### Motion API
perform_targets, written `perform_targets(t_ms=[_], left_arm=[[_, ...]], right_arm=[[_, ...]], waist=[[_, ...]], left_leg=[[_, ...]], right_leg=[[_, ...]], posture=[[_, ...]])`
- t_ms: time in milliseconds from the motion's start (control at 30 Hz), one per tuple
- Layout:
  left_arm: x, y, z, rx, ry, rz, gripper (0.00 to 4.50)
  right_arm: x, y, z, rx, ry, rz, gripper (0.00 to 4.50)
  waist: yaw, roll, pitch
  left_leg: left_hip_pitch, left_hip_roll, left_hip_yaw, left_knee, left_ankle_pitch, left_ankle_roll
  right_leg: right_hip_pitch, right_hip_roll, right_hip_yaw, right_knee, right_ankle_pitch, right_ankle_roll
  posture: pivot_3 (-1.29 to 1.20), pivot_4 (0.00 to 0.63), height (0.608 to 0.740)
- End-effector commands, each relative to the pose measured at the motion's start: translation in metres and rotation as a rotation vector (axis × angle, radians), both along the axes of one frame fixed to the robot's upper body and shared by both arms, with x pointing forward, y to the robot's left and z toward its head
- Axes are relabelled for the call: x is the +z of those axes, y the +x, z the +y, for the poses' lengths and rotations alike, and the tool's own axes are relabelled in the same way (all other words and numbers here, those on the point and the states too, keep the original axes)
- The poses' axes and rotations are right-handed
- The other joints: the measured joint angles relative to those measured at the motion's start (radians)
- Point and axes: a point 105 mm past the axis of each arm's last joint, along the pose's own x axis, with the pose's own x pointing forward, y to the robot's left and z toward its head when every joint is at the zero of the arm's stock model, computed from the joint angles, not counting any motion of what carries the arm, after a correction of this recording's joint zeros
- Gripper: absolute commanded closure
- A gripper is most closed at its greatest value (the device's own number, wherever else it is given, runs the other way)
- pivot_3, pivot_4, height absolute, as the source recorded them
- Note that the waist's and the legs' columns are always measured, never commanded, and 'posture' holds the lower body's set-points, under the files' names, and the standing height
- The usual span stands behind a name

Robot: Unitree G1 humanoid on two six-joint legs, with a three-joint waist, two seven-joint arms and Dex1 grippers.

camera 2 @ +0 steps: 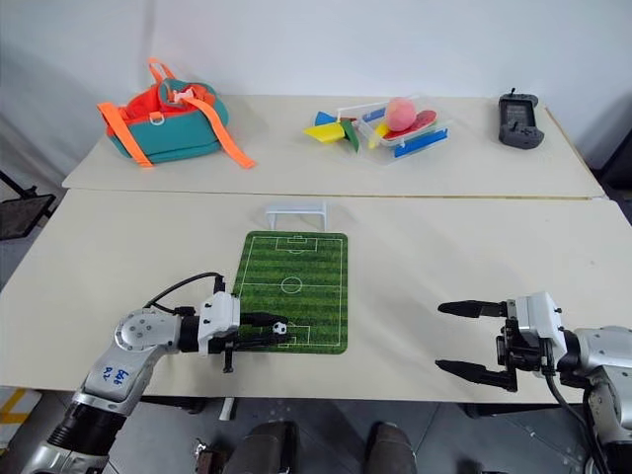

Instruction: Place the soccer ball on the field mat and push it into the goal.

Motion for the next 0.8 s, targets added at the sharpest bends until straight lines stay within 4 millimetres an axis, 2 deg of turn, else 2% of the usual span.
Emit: perform_targets(t_ms=[33, 267, 700, 800], left_arm=[[0.0059, -0.0047, -0.0026, -0.024, 0.007, -0.049, 3.64], [-0.0001, -0.0055, 0.0002, -0.031, 0.036, -0.053, 3.64], [-0.0013, -0.0007, 0.0004, -0.024, 0.046, -0.076, 3.64], [-0.0008, -0.0006, -0.0002, -0.028, 0.045, -0.075, 2.60]], right_arm=[[0.0026, -0.0033, -0.0008, 0.008, 0.005, -0.020, 0.00], [0.0053, -0.0084, 0.0030, 0.041, 0.042, -0.016, 0.00], [0.0048, -0.0030, 0.0013, 0.003, 0.046, -0.024, 0.00], [0.0041, -0.0016, 0.0011, -0.003, 0.045, -0.025, 0.00]], waist=[[-0.001, 0.000, 0.000], [-0.002, 0.000, 0.000], [-0.002, 0.000, 0.000], [-0.002, 0.000, 0.000]], left_leg=[[0.000, 0.000, 0.000, 0.000, 0.000, 0.000], [0.000, 0.000, 0.000, 0.000, 0.000, 0.000], [0.000, 0.000, 0.000, 0.000, 0.000, 0.000], [0.000, 0.000, 0.000, 0.000, 0.000, 0.000]], right_leg=[[0.000, 0.000, 0.000, 0.000, 0.000, 0.000], [0.000, 0.000, 0.000, 0.000, 0.000, 0.000], [0.000, 0.000, 0.000, 0.000, 0.000, 0.000], [0.000, 0.000, 0.000, 0.000, 0.000, 0.000]], posture=[[0.00, 0.150, 0.740], [0.00, 0.150, 0.740], [0.00, 0.150, 0.740], [0.00, 0.150, 0.740]])
